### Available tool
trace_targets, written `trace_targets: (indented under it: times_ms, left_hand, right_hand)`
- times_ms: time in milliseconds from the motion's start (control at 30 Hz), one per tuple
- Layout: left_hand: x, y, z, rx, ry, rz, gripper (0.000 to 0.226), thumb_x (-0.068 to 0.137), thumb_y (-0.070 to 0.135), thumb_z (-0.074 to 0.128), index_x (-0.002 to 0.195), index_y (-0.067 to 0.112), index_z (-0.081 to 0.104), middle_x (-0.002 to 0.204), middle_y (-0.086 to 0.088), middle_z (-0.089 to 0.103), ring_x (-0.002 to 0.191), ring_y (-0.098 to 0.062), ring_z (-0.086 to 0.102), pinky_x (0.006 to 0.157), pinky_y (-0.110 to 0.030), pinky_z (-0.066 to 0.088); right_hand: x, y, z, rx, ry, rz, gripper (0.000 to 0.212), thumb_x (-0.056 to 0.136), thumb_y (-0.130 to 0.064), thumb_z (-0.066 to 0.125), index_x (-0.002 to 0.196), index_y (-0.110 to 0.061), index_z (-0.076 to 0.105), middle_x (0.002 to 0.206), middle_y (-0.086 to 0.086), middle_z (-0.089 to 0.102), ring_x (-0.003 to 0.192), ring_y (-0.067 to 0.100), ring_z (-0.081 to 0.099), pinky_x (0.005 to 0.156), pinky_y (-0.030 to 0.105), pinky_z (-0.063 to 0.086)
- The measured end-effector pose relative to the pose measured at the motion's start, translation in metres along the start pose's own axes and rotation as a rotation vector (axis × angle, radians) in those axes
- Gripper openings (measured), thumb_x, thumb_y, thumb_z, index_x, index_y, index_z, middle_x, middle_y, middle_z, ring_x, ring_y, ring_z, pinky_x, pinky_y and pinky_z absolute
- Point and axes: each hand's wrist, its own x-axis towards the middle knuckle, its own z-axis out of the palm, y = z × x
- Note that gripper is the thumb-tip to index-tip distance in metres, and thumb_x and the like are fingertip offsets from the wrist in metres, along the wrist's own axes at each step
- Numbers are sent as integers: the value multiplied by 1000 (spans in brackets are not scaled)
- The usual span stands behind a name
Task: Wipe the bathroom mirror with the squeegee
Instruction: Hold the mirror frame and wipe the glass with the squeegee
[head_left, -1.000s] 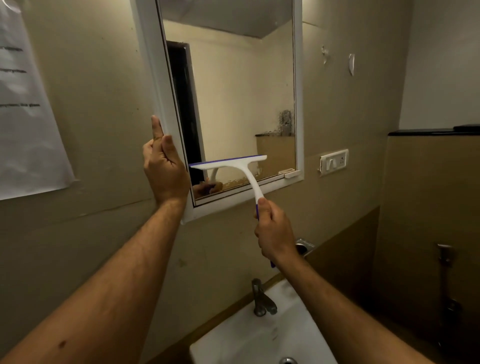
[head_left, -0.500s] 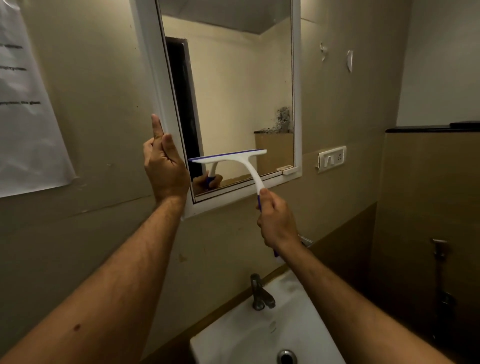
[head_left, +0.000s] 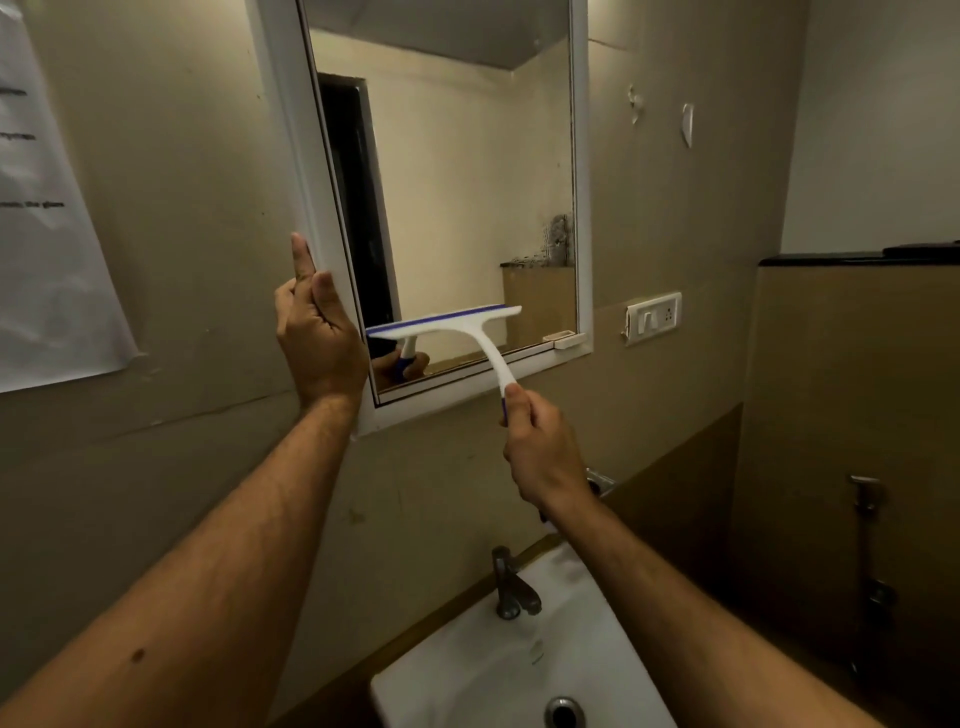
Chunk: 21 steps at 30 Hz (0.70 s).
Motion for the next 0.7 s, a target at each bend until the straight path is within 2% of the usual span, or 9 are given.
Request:
trace_targets:
  times_ms: [67, 167, 300, 467, 600, 700]
  left_hand:
    - [0, -1, 0, 3, -6, -4, 44, 103, 27, 33, 145, 14, 39, 94, -2, 48, 62, 3, 42, 61, 2, 33]
    - [-1, -3, 0, 5, -9, 10, 45, 103, 27, 32, 146, 15, 34, 95, -5, 51, 64, 7, 44, 60, 4, 33]
    - [-1, -2, 1, -1, 15, 7, 44, 102, 26, 34, 144, 14, 38, 97, -13, 58, 63, 1, 41, 70, -10, 38]
    - [-1, -3, 2, -4, 19, 8, 43, 102, 24, 35, 143, 11, 40, 93, 8, 48, 71, 15, 47, 68, 3, 31]
    - [-1, -6, 3, -6, 8, 5, 44, 103, 26, 33, 146, 14, 35, 91, -4, 49, 67, 11, 45, 60, 4, 31]
    - [-2, -7, 3, -11, 0, 10, 45, 103, 26, 31, 147, 15, 32, 93, -4, 48, 63, 6, 42, 59, 2, 34]
  right_hand:
    - [1, 0, 5, 3, 6, 4, 32, 102, -45, 34, 81, -28, 51, 65, -2, 48, 57, 11, 44, 51, 29, 39]
    - [-7, 18, 8, -9, 5, 19, 33, 102, -45, 34, 80, -27, 51, 65, -1, 47, 58, 13, 44, 53, 32, 39]
    - [-18, 38, 8, -44, -2, 43, 33, 102, -43, 35, 80, -26, 52, 65, -2, 46, 57, 11, 44, 52, 29, 38]
    - [-4, 19, 2, -9, 23, -17, 32, 103, -41, 36, 79, -26, 51, 65, -2, 46, 56, 10, 43, 50, 28, 37]
    - [18, -9, 4, 43, 36, -49, 32, 102, -47, 34, 80, -29, 52, 66, -3, 46, 57, 11, 44, 51, 30, 38]
    - [18, -5, 9, 58, 34, -51, 32, 102, -46, 35, 80, -30, 52, 65, -3, 46, 56, 11, 44, 51, 31, 38]
